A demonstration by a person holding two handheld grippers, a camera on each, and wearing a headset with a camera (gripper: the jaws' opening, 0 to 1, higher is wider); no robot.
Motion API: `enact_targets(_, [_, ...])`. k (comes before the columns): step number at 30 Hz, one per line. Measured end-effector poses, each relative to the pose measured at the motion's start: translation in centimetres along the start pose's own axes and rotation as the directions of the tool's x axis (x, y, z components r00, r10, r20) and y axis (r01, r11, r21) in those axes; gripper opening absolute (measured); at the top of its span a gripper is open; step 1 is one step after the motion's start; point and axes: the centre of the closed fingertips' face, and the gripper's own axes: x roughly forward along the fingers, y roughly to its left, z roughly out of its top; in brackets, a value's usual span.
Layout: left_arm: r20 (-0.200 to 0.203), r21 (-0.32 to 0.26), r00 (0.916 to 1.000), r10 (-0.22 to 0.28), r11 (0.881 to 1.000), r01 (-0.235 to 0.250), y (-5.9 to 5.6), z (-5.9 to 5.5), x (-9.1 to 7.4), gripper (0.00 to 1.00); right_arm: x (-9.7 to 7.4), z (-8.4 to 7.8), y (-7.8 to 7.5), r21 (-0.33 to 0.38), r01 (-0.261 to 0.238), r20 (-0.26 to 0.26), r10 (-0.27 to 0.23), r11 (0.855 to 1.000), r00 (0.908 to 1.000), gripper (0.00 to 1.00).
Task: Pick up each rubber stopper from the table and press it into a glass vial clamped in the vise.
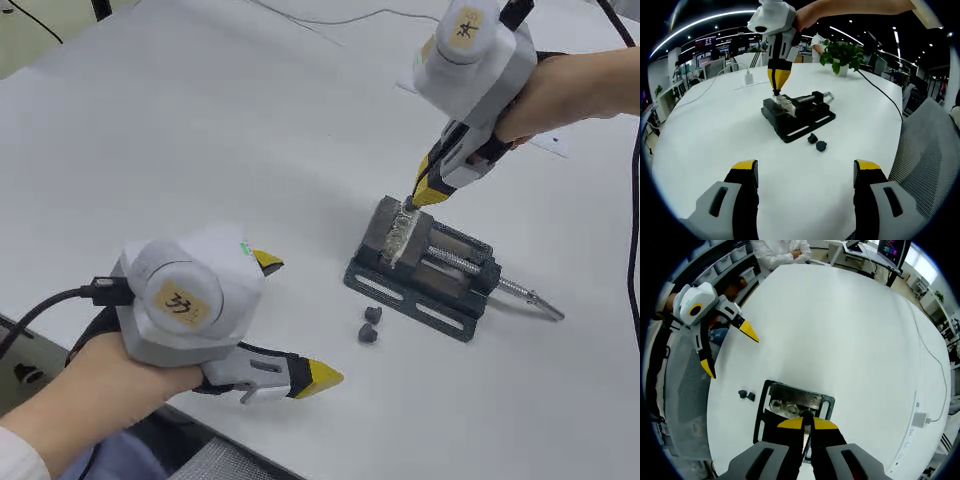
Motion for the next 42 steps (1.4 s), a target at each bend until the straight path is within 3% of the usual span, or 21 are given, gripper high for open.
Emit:
enact_targets(8, [-0.001, -0.01, 1.0, 0.003, 1.0, -0.003, 0.12, -0.14, 0.18, 0.76, 0.12, -0.02, -0.13, 0.014, -0.001, 0.009, 0.001, 1.0, 1.0, 0.0])
enact_targets(13, [0.0, -0.013, 1.0, 0.002, 1.0, -0.002, 0.18, -0.18, 0.28, 0.75, 0.28, 0.22, -0.03, -0.037, 0.018, -0.048, -0.019, 0.999, 0.9987, 0.0])
enact_targets(17, [0.004, -0.016, 1.0, 0.006, 1.0, -0.005, 0.23, -0.14, 0.27, 0.75, 0.33, 0.26, 0.03, -0.039, 0.017, -0.071, -0.02, 0.999, 0.9973, 0.0])
enact_targets(24, [0.003, -0.019, 1.0, 0.006, 1.0, -0.006, 0.15, -0.15, 0.52, 0.75, 0.32, -0.01, 0.09, -0.025, 0.023, -0.066, -0.025, 0.999, 0.9975, 0.0])
enact_targets(31, [0.004, -0.021, 1.0, -0.002, 1.0, 0.002, -0.09, 0.07, 0.85, 0.74, 0.49, 0.18, 0.02, -0.041, 0.031, -0.098, -0.035, 0.999, 0.9945, 0.0])
enact_targets(33, [0.001, -0.016, 1.0, -0.003, 1.0, 0.003, -0.07, 0.08, 0.9, 0.74, 0.49, 0.19, 0.15, -0.077, 0.036, -0.109, -0.045, 0.996, 0.9931, 0.0])
enact_targets(36, [0.004, -0.015, 1.0, -0.003, 1.0, 0.003, 0.0, 0.25, 0.96, 0.74, 0.42, -0.03, -0.04, -0.049, 0.04, -0.1, -0.045, 0.998, 0.9939, 0.0])
enact_targets(42, [0.005, -0.009, 1.0, -0.005, 1.0, 0.005, 0.02, 0.66, 0.93, 0.74, 0.53, -0.15, 0.01, -0.06, 0.05, -0.124, -0.057, 0.997, 0.9907, 0.0])
